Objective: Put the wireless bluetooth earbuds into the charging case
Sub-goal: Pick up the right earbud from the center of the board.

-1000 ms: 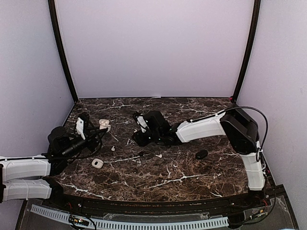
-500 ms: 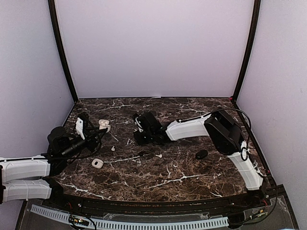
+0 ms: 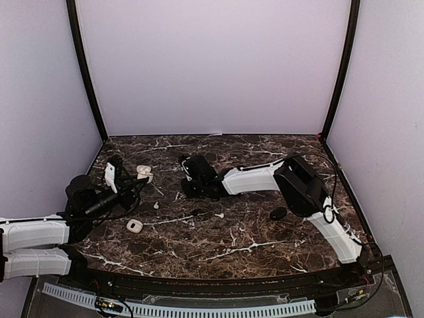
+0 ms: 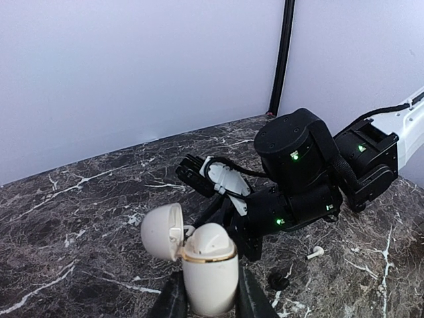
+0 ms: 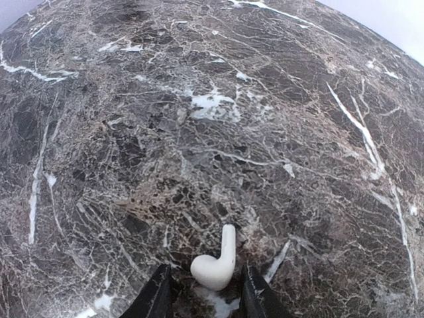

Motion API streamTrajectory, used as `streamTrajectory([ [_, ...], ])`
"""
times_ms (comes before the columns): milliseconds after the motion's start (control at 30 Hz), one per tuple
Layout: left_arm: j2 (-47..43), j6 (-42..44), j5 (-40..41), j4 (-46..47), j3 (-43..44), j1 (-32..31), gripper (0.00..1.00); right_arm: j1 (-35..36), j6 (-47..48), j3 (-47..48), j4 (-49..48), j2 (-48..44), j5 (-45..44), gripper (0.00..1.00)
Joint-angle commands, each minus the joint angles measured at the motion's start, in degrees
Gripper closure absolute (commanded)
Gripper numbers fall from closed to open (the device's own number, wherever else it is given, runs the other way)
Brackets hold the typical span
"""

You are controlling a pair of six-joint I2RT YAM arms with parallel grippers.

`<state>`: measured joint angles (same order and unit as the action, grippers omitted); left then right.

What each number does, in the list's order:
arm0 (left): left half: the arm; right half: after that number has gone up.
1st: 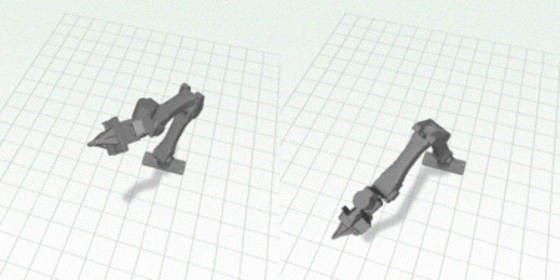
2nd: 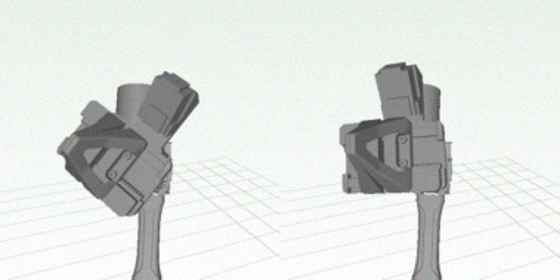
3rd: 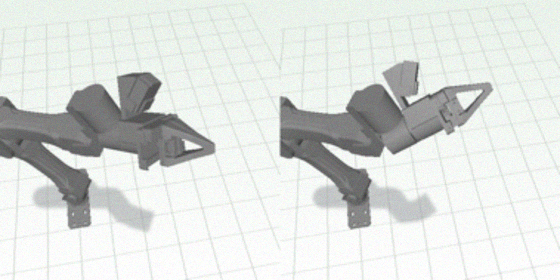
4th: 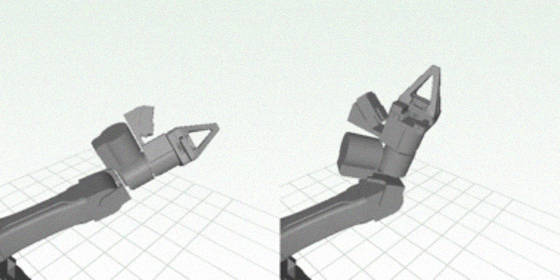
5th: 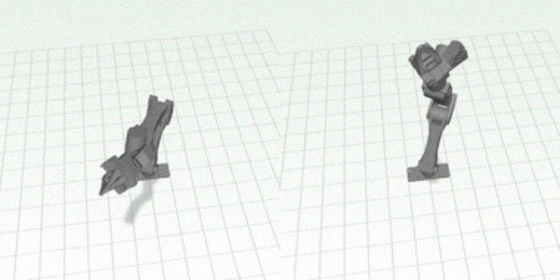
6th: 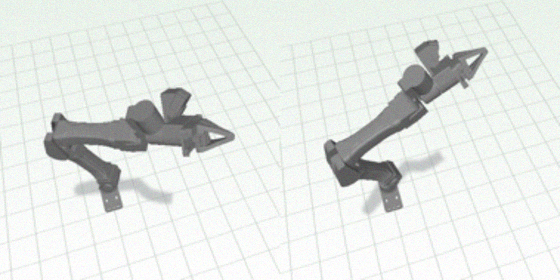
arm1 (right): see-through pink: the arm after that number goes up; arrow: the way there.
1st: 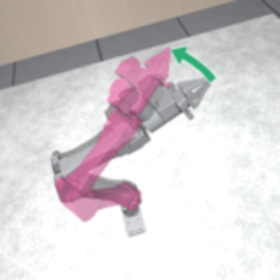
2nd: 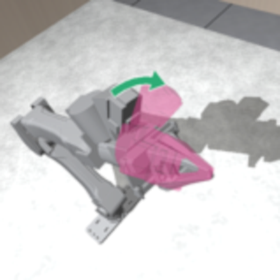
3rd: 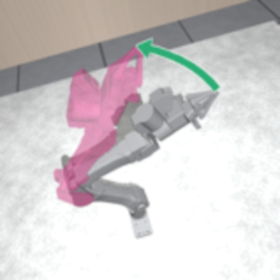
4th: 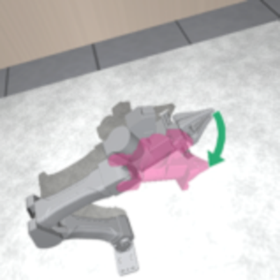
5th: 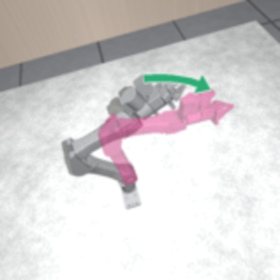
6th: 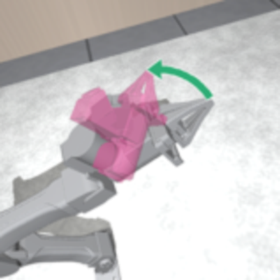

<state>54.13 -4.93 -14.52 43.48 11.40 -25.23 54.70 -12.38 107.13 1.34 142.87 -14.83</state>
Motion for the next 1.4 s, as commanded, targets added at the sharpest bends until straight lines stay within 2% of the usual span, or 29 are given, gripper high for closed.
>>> streamTrajectory([
  [0, -0.28, 0.34, -1.5, 1.75, -0.85, 0.43, 1.0, -0.37, 1.24, 2.28, 0.83, 2.8, -2.21, 0.68],
  [233, 0.52, 1.44, -2.03, 2.02, -0.85, 0.37, 1.0, -0.38, 1.59, 0.8, 0.14, 0.98, -1.9, 0.86],
  [367, 1.45, 3.61, -4.46, 2.59, -0.9, 0.38, 1.0, -0.38, 2.45, -5.56, -3.79, -4.44, 1.48, 0.88],
  [567, 7.04, 11.97, -14.46, 6.54, -0.84, 0.19, 1.0, -0.38, 2.46, -16.35, -7.47, -15.69, 7.64, 0.91],
  [700, 9.32, 16.35, -18.85, 10.36, -1.96, 0.16, 1.0, -0.38, 1.4, -25.9, -9.72, -24.36, 15.48, 0.92],
  [833, 11.02, 22.49, -23.51, 10.73, -1.99, -0.39, 1.0, -0.38, -0.17, -32.18, -7.38, -32.29, 25.44, 0.92],
  [967, 12.32, 28.54, -28.74, 10.56, -1.91, -2.16, 1.0, -0.38, -1.17, -35.39, -2.83, -37.95, 40.18, 0.92],
  [1100, 12.4, 35.53, -28.61, 8.04, -1.44, -5.88, 1.0, -0.38, -1.48, -35.28, 2.83, -40.3, 51.83, 0.91],
  [1233, 13.03, 38.48, -26.66, 6.54, -0.09, -8.35, 1.0, -0.36, -3.21, -34.59, 6.47, -40.39, 54.69, 0.91],
  [1367, 13.56, 38.78, -25.83, 6.31, 0.67, -9.98, 1.0, -0.34, -5.11, -35.7, 5.86, -40.56, 55.73, 0.91],
])
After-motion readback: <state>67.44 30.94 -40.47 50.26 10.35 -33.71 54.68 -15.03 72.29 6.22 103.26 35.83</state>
